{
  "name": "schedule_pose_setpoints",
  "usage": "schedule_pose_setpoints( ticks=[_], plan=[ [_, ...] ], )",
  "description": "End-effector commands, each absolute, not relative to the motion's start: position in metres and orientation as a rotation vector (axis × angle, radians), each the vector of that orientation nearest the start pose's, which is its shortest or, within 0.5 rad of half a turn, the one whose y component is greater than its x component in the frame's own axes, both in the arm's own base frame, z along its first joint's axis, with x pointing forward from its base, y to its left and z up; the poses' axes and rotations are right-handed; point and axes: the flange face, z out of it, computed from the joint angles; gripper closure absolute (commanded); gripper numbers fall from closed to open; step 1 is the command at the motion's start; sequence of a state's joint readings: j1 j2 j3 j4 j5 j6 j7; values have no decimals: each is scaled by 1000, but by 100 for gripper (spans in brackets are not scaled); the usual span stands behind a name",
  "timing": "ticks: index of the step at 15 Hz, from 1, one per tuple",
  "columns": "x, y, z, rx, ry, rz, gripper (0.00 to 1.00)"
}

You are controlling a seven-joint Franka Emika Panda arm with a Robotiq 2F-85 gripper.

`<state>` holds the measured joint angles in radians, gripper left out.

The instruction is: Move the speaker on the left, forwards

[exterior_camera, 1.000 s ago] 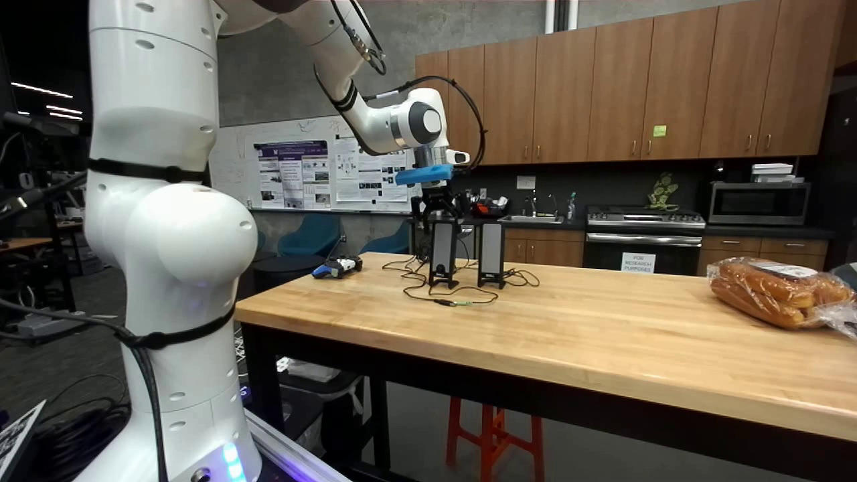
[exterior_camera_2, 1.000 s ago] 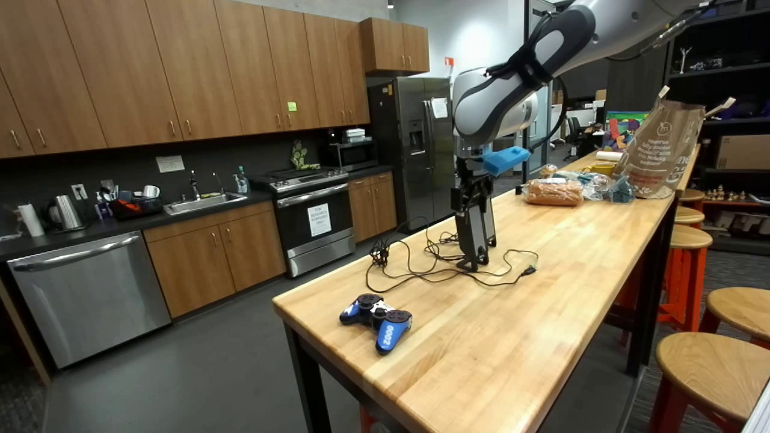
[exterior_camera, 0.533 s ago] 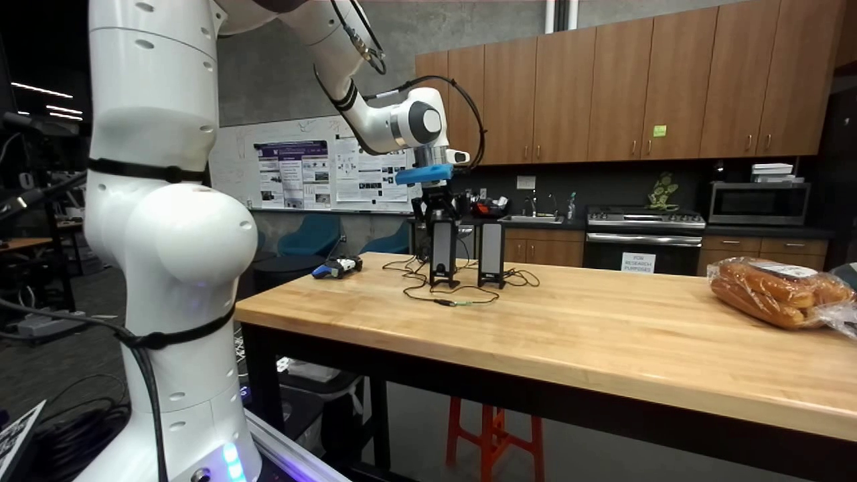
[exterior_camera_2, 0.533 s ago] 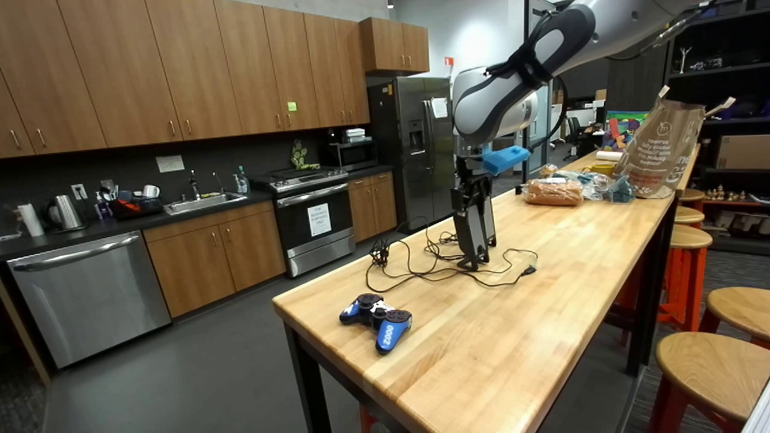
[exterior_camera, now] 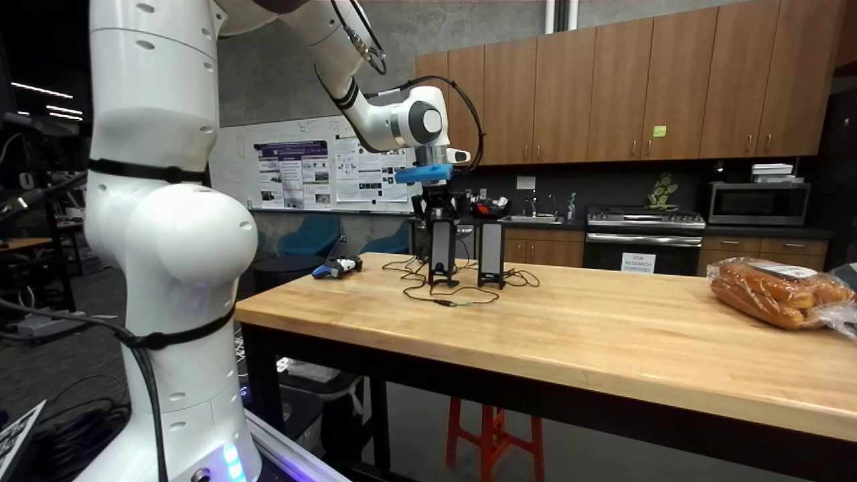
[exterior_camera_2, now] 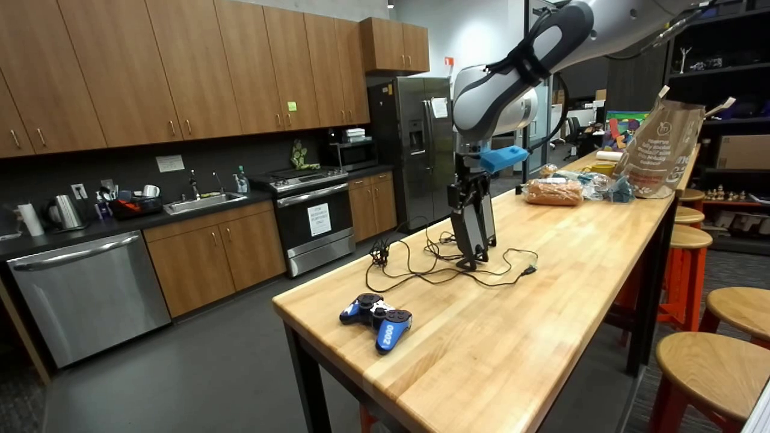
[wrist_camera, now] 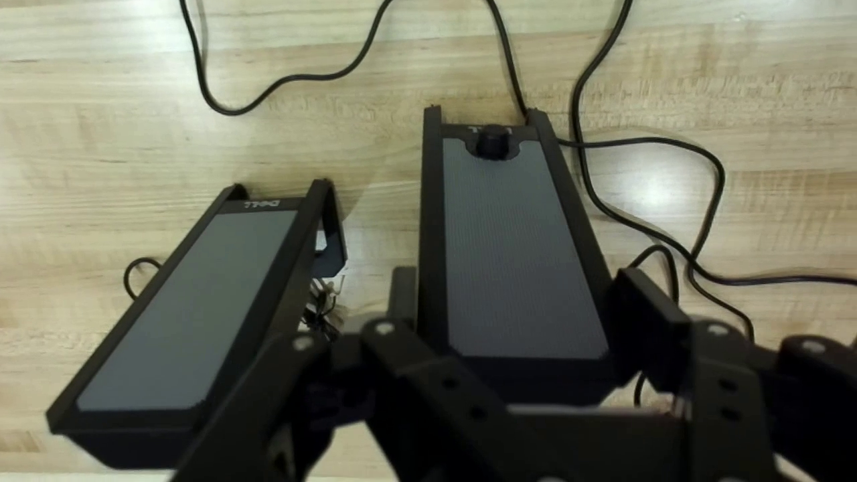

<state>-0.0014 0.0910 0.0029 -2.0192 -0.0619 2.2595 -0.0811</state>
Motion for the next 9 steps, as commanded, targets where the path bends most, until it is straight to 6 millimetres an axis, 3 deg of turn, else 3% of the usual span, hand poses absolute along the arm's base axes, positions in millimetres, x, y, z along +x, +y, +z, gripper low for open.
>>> schedule_pose_setpoints(
  ticks=[1,6,9],
  plan=[
    [594,1,437,-3152,-157,-300,51],
    [595,-3,446,-3163,-151,-322,51],
    [591,-8,439,-3169,-143,-295,51]
  ],
)
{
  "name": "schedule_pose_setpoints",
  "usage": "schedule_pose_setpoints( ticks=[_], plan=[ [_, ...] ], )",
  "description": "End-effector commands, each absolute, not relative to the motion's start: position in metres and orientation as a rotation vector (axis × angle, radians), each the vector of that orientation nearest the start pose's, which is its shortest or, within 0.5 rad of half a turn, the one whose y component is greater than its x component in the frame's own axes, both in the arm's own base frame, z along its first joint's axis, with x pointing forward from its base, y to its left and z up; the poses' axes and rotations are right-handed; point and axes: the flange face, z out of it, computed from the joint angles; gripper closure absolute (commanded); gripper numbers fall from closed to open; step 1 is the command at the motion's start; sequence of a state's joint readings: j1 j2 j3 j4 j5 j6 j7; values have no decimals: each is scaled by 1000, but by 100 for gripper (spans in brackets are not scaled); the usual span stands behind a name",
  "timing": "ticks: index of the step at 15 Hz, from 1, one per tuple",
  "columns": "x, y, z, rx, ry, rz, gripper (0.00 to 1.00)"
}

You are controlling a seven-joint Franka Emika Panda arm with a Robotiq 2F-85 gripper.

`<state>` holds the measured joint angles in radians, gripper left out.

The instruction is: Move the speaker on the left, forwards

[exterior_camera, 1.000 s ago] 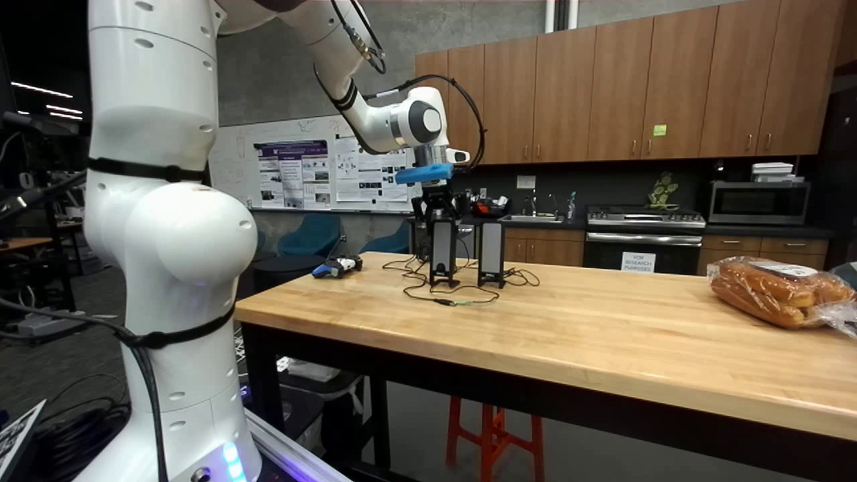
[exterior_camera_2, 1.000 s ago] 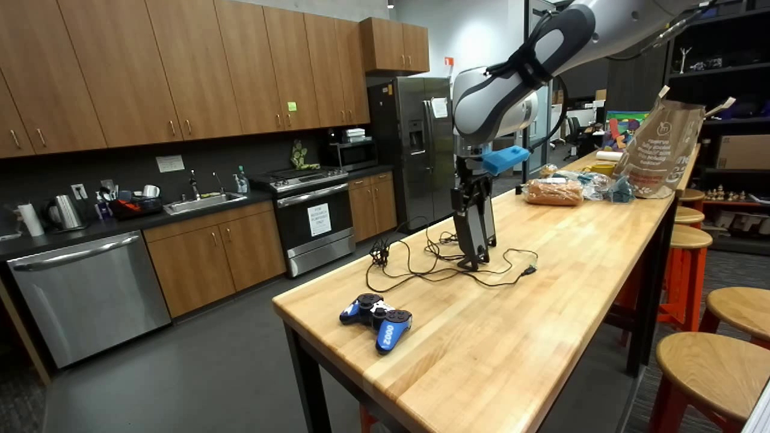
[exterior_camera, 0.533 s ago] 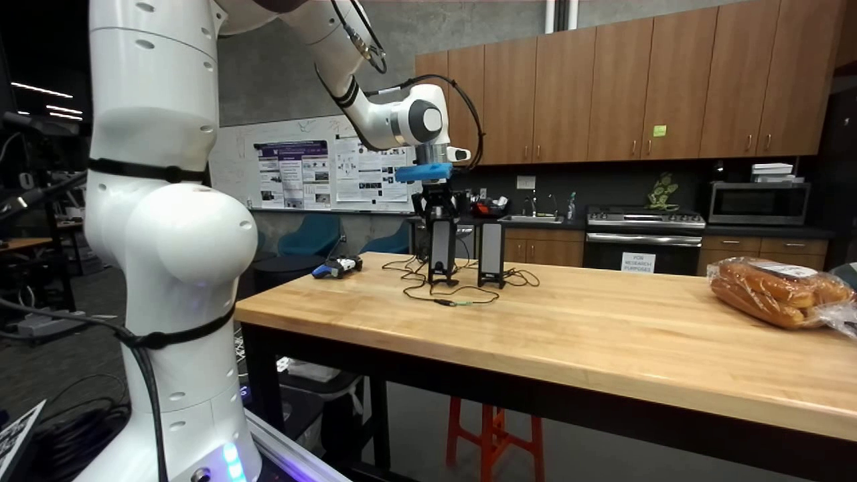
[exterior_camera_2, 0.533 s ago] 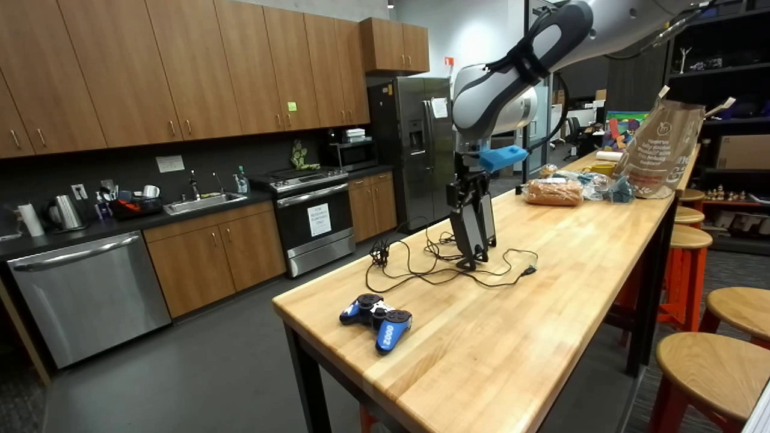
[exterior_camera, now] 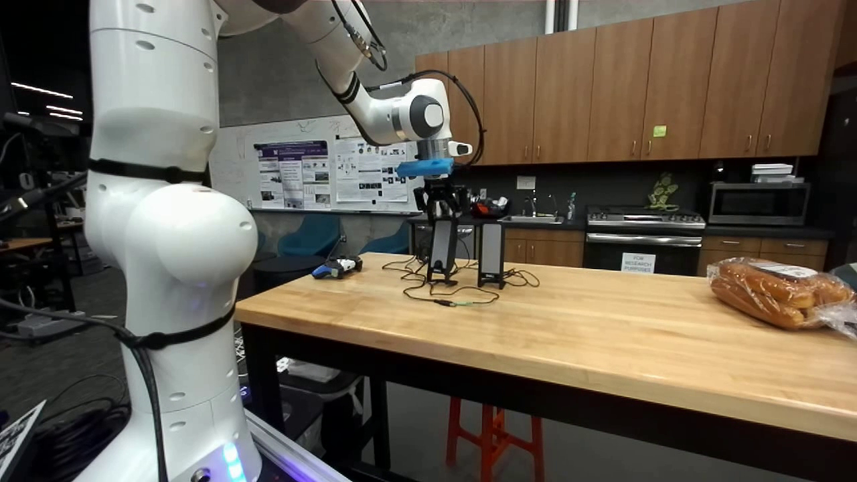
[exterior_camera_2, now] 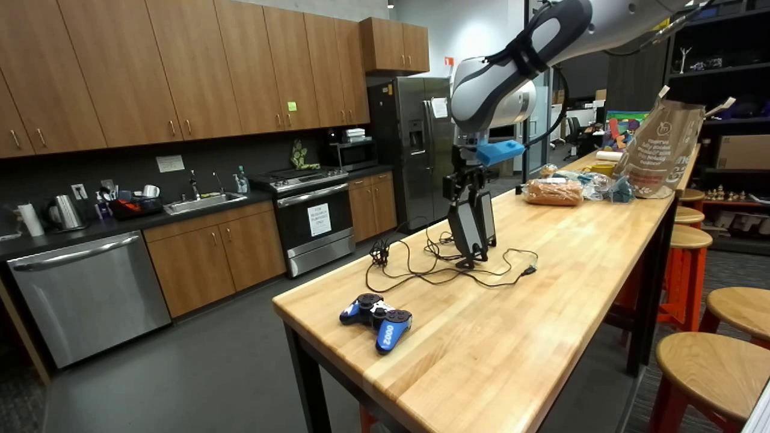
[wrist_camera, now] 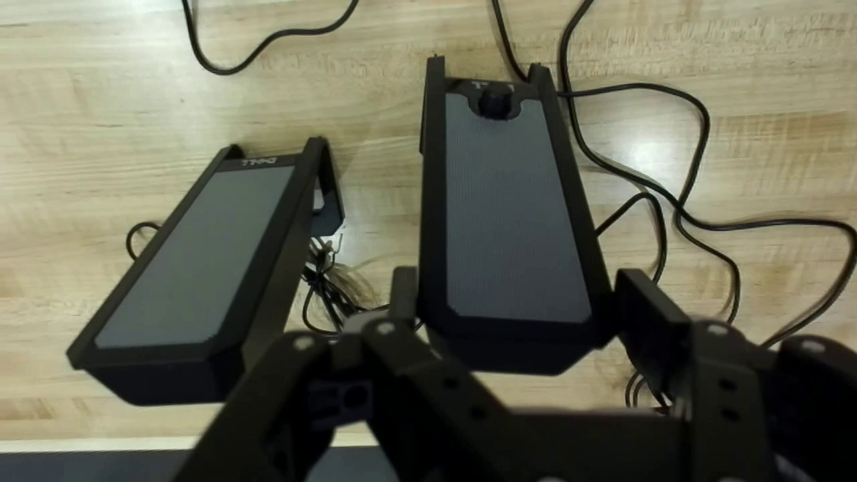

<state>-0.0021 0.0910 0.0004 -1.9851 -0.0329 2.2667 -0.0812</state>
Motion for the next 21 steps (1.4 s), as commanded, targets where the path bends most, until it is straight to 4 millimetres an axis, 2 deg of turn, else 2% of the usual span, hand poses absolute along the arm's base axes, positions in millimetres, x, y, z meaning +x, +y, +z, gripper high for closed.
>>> schedule_pose_setpoints(
  ticks=[1,4,11,12,13,14,16,17,20,21],
  plan=[
    [589,-9,437,-3168,-139,-287,51],
    [585,-12,431,-3173,-132,-256,51],
    [574,-9,401,-3181,-144,-162,51],
    [573,-8,399,-3183,-147,-157,16],
    [573,-8,397,-3182,-151,-153,5],
    [573,-7,396,-3182,-154,-150,2],
    [574,-6,395,-3180,-161,-157,37],
    [574,-6,396,-3179,-161,-161,37],
    [574,-7,400,-3176,-162,-182,55],
    [574,-7,401,-3174,-160,-185,55]
  ],
)
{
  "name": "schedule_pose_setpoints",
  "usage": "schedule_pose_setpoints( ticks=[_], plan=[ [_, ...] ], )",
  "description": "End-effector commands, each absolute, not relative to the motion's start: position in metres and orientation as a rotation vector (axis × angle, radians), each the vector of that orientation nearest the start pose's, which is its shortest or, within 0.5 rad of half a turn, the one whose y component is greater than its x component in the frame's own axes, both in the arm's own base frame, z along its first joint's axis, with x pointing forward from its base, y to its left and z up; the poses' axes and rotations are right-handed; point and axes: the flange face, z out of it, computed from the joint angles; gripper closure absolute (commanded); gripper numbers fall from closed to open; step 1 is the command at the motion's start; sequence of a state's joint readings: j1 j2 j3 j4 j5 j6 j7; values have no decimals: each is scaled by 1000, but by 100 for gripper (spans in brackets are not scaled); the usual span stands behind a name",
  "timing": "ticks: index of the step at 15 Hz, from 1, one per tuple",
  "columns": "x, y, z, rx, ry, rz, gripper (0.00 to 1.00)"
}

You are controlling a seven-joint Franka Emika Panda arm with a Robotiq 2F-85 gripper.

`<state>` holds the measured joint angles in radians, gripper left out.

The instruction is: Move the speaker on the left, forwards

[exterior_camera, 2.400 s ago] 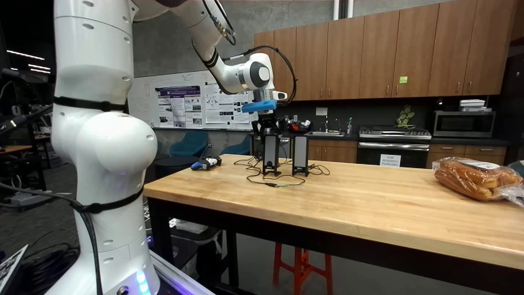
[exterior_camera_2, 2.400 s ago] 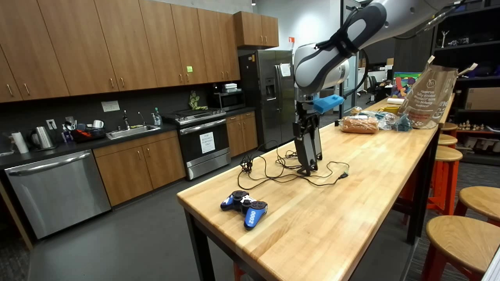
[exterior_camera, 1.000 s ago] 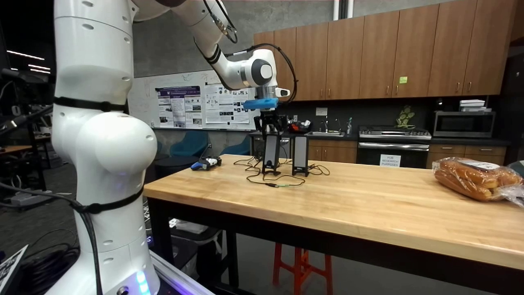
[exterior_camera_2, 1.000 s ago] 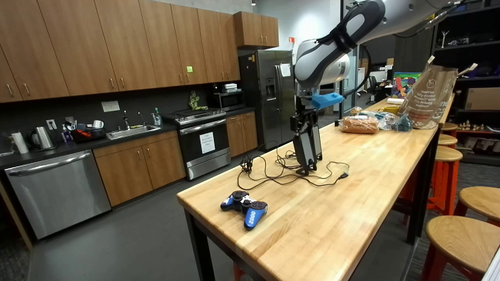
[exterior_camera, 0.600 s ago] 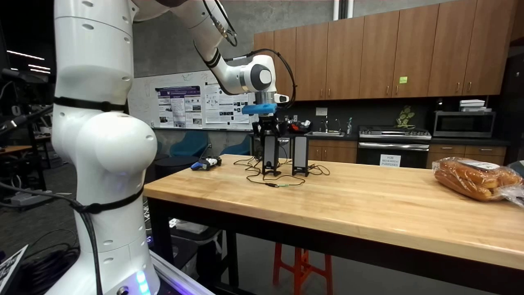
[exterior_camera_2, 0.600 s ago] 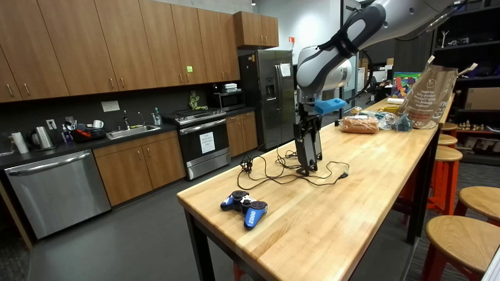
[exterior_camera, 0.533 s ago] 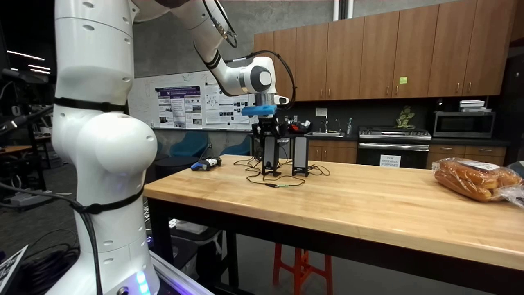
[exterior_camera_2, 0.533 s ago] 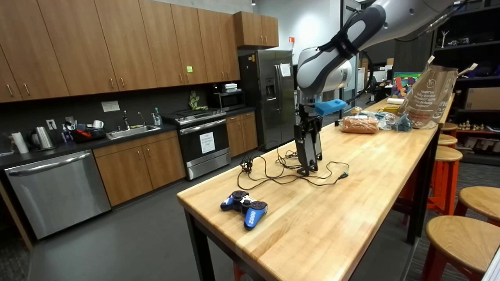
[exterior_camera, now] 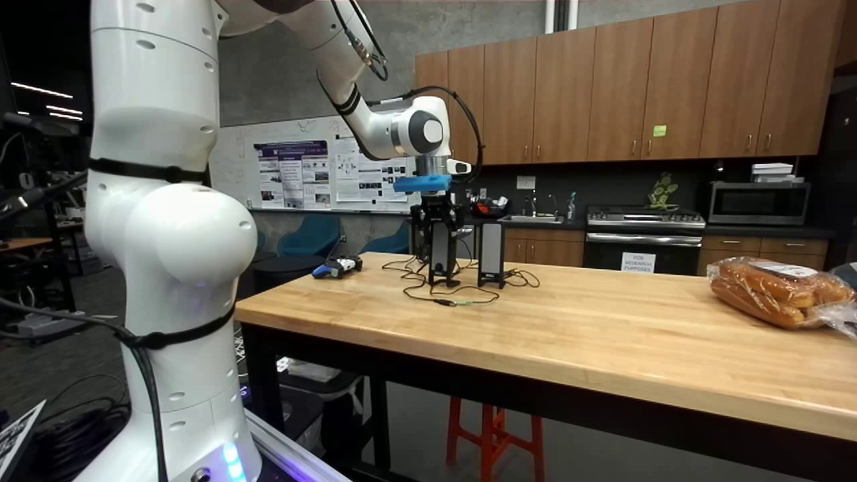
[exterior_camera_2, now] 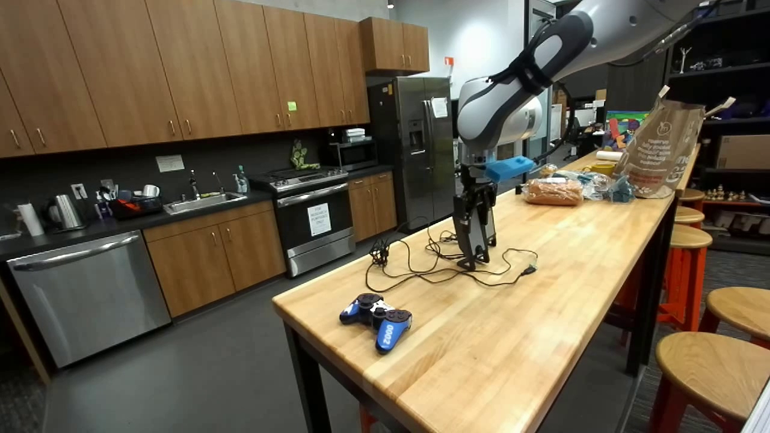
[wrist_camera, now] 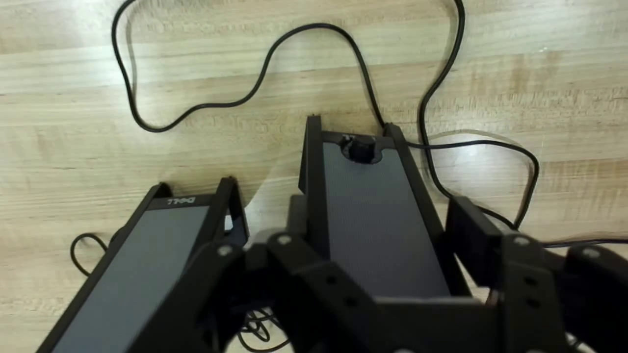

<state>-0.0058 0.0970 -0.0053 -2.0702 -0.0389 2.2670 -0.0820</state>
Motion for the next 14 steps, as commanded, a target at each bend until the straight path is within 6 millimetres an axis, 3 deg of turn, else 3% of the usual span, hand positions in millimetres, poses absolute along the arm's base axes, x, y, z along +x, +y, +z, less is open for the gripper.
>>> schedule_pose_setpoints(
  ticks=[1,10,14],
  plan=[
    [574,-8,403,-3174,-156,-191,55],
    [580,-14,438,-3156,-134,-319,55],
    [587,-14,440,-3151,-124,-330,55]
  ],
)
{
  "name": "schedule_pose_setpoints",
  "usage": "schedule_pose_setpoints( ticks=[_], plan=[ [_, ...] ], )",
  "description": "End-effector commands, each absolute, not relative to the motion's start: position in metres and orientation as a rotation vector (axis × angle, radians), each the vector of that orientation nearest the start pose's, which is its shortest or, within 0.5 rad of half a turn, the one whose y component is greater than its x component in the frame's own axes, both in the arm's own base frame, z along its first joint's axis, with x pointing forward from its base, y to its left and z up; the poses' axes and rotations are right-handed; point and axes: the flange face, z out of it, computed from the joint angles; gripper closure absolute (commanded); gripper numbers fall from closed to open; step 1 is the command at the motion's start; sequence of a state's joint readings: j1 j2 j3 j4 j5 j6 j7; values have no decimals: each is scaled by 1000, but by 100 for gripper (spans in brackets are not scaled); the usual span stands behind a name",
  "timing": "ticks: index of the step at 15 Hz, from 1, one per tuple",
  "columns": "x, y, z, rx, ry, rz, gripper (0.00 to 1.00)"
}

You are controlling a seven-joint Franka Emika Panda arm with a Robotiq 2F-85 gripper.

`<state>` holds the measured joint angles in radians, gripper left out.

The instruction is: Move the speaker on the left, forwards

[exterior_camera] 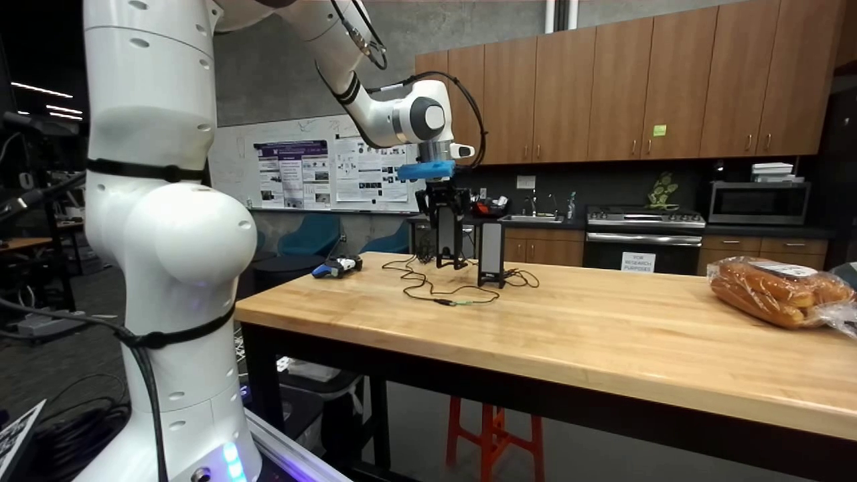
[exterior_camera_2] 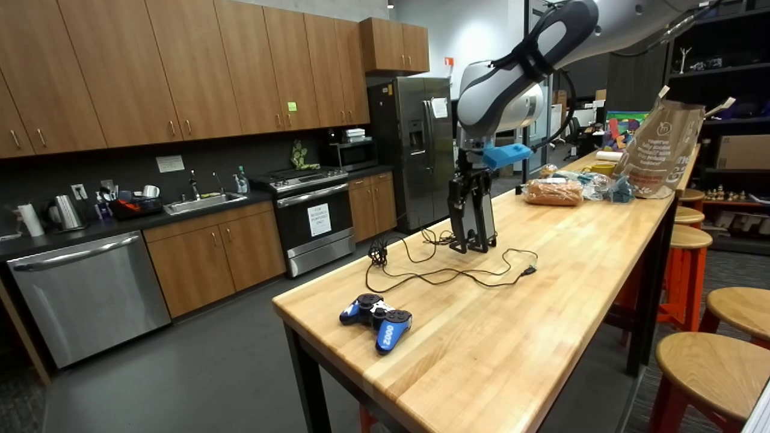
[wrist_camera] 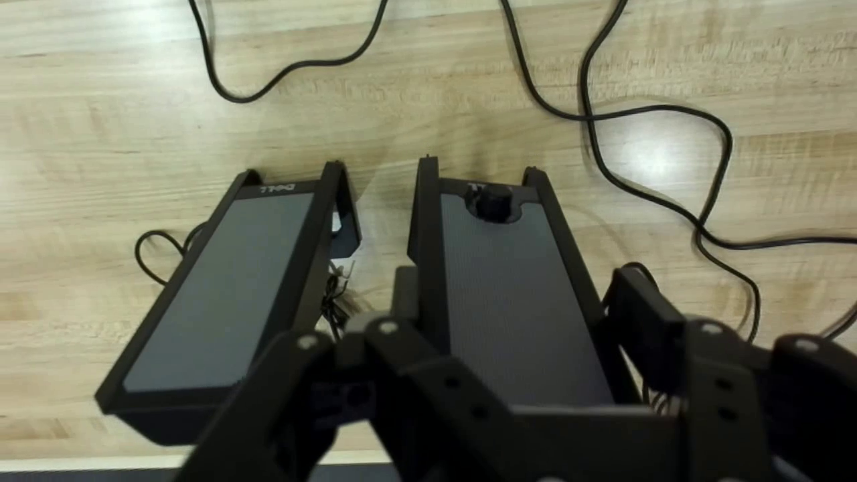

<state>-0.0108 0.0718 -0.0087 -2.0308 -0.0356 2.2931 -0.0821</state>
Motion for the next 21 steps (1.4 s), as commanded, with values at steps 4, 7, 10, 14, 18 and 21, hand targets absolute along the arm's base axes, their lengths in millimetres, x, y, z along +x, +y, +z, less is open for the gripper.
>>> schedule_pose_setpoints(
  ticks=[4,7,10,14,18,21],
  plan=[
    [591,-8,432,-3138,-113,-319,55],
    [595,-6,427,-3122,-107,-308,55],
    [602,-4,426,-3111,-102,-314,55],
    [614,3,427,-3098,-104,-340,55],
    [630,9,427,-3101,-116,-353,55],
    [643,12,428,-3102,-122,-366,55]
  ],
)
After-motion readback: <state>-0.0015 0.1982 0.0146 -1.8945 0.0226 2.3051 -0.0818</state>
